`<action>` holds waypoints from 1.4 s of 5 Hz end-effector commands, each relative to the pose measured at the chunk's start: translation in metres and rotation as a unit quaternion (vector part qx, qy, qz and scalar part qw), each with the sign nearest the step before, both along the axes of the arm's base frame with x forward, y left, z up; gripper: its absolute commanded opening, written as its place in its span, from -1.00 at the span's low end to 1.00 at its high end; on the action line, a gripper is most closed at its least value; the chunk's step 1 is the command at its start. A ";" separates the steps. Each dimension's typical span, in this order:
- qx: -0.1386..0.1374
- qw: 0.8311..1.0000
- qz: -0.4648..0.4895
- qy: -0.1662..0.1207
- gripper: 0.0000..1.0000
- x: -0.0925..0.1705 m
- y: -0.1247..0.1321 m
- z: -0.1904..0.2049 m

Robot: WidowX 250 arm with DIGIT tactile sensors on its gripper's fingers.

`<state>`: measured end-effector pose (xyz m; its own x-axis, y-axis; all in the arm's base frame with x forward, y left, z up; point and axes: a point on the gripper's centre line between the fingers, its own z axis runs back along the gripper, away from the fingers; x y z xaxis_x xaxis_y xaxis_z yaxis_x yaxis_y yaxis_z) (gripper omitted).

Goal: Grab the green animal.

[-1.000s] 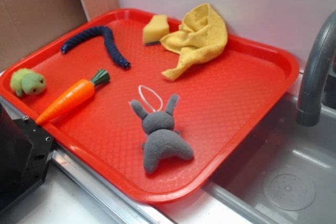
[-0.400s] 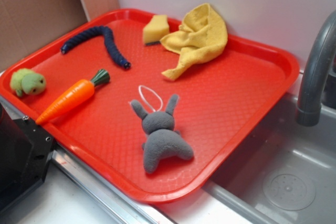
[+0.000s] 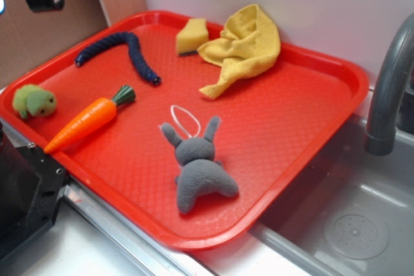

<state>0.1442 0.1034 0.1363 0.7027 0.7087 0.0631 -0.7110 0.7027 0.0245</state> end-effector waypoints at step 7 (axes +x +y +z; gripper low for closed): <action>0.041 0.976 0.212 0.021 1.00 -0.035 0.004 -0.123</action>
<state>0.1290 0.1146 0.0158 0.3708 0.9186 0.1369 -0.9282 0.3615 0.0881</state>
